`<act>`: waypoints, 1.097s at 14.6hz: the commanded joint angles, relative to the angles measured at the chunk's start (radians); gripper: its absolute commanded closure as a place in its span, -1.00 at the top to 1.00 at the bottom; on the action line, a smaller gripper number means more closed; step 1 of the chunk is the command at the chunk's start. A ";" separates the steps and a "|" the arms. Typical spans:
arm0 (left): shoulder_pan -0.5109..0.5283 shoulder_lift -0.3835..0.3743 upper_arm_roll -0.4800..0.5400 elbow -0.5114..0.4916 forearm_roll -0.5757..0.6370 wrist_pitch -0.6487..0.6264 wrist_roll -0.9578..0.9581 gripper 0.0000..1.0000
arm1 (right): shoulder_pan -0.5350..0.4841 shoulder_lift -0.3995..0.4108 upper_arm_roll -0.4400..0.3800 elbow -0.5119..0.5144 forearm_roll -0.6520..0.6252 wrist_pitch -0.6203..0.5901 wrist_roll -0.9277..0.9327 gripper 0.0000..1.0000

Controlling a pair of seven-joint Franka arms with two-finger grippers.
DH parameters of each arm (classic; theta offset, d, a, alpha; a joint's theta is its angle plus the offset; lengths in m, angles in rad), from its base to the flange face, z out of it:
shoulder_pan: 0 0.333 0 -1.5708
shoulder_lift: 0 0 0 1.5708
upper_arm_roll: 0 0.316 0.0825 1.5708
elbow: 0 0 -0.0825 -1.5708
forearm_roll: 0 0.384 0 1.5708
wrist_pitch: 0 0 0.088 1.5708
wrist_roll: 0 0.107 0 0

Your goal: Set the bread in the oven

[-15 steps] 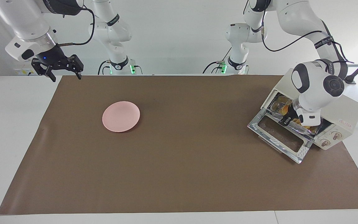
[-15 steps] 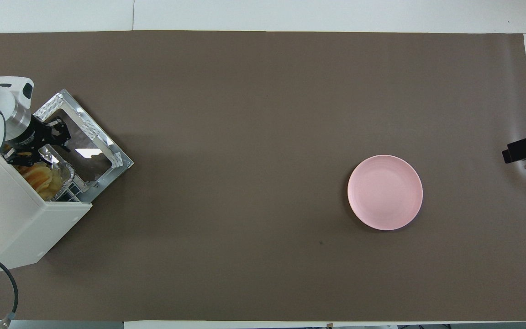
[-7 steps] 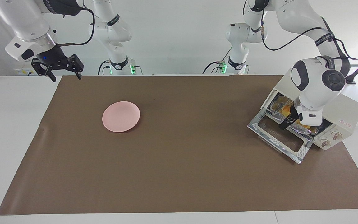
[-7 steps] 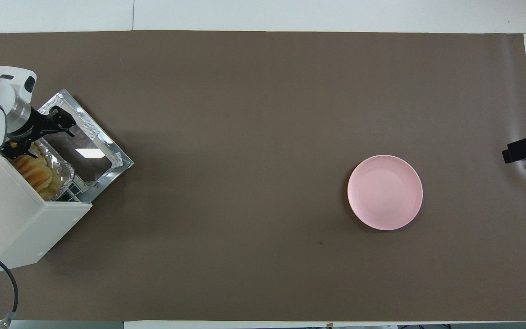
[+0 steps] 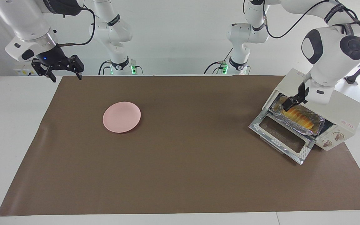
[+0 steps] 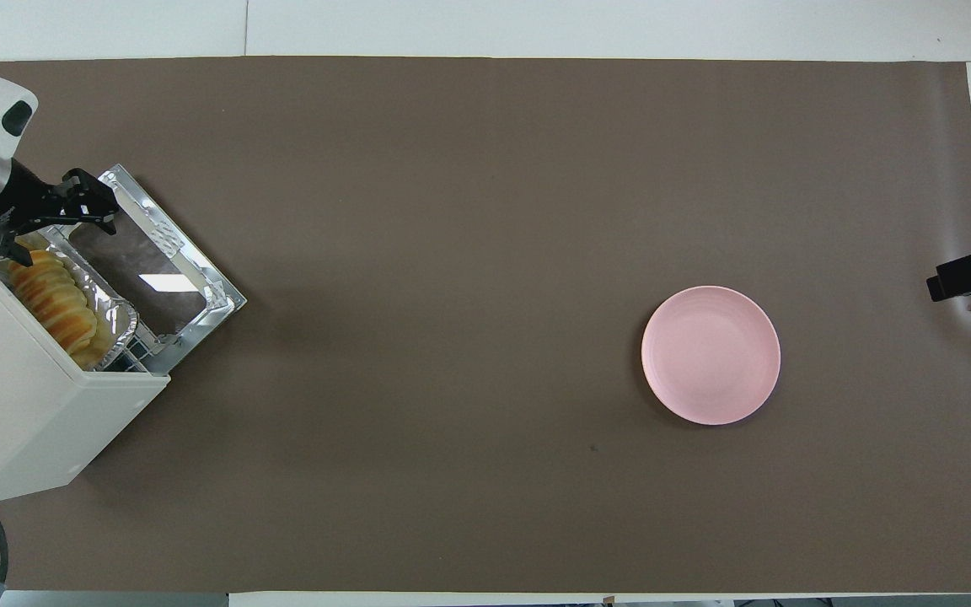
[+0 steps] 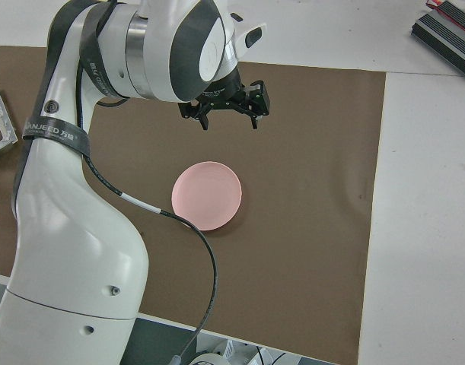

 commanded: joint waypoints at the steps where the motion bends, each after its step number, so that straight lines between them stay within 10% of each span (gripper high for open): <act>1: -0.006 -0.073 -0.007 -0.014 0.002 -0.074 0.042 1.00 | -0.012 -0.024 0.009 -0.023 0.001 -0.009 -0.002 1.00; 10: -0.006 -0.126 -0.012 -0.018 -0.091 -0.136 0.077 1.00 | -0.012 -0.024 0.009 -0.023 0.003 -0.008 -0.002 1.00; 16: 0.133 -0.126 -0.217 -0.009 -0.075 -0.175 0.110 1.00 | -0.012 -0.024 0.009 -0.023 0.003 -0.009 -0.002 1.00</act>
